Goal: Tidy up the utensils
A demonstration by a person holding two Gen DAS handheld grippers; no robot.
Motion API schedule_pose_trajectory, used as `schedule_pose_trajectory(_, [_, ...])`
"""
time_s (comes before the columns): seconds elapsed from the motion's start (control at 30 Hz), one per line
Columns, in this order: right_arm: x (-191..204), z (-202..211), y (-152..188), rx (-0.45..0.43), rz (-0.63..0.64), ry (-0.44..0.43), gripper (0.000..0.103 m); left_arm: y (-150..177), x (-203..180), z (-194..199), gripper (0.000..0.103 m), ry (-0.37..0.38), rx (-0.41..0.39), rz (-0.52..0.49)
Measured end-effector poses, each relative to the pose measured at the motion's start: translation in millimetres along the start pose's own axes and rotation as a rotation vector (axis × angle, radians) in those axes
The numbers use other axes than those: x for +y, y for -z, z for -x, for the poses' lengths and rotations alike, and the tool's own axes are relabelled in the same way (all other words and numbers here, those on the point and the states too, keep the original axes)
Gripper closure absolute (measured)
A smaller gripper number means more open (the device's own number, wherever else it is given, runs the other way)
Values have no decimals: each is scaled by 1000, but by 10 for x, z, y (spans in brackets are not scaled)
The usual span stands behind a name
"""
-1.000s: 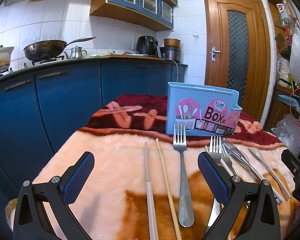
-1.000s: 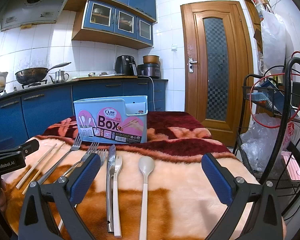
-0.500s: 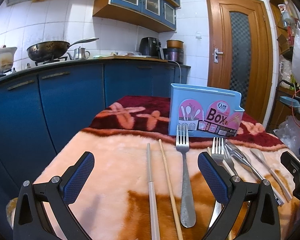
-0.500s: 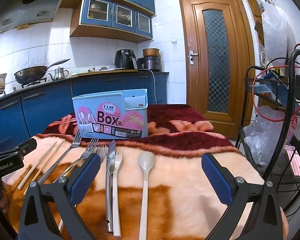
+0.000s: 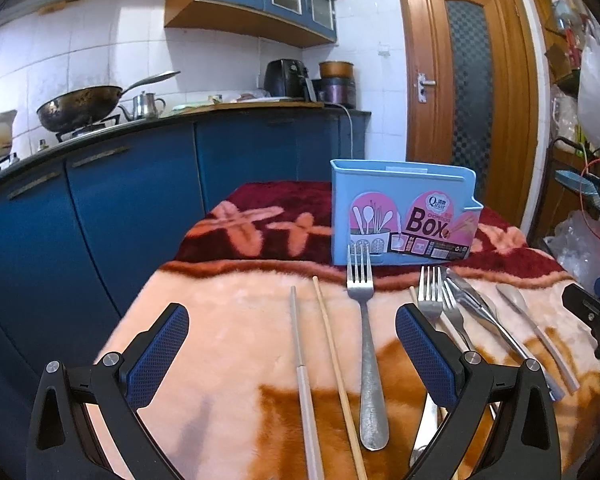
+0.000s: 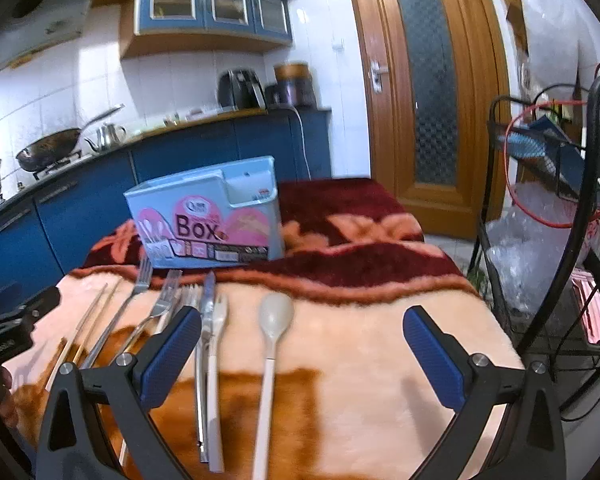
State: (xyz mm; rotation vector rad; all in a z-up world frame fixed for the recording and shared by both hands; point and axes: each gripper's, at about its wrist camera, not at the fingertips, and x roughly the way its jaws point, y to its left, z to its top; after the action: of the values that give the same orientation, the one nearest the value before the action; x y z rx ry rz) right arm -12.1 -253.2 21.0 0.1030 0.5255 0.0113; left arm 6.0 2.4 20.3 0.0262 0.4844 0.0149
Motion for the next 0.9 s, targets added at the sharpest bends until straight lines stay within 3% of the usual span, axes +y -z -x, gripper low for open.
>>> schedule_pose_trajectory(0.27, [-18, -200, -345, 221, 115, 39, 0, -316, 129, -32, 0, 35, 116, -49])
schedule_pose_trajectory(0.47, [93, -427, -430, 396, 162, -28, 18, -370, 152, -271, 1, 43, 263, -97])
schedule_pose_trajectory(0.53, [151, -524, -423, 469, 176, -60, 29, -349, 123, -387, 10, 54, 324, -123])
schedule_pose_trajectory(0.6, [207, -599, -414, 522, 194, -85, 35, -325, 89, -493, 22, 60, 376, -145])
schedule_pose_trajectory(0.7, [259, -722, -400, 605, 201, -118, 44, -295, 66, -649, 34, 63, 451, -159])
schedule_pose_trajectory(0.9, [289, -945, -299, 721, 212, -116, 57, -303, 85, -818, 43, 86, 535, -165])
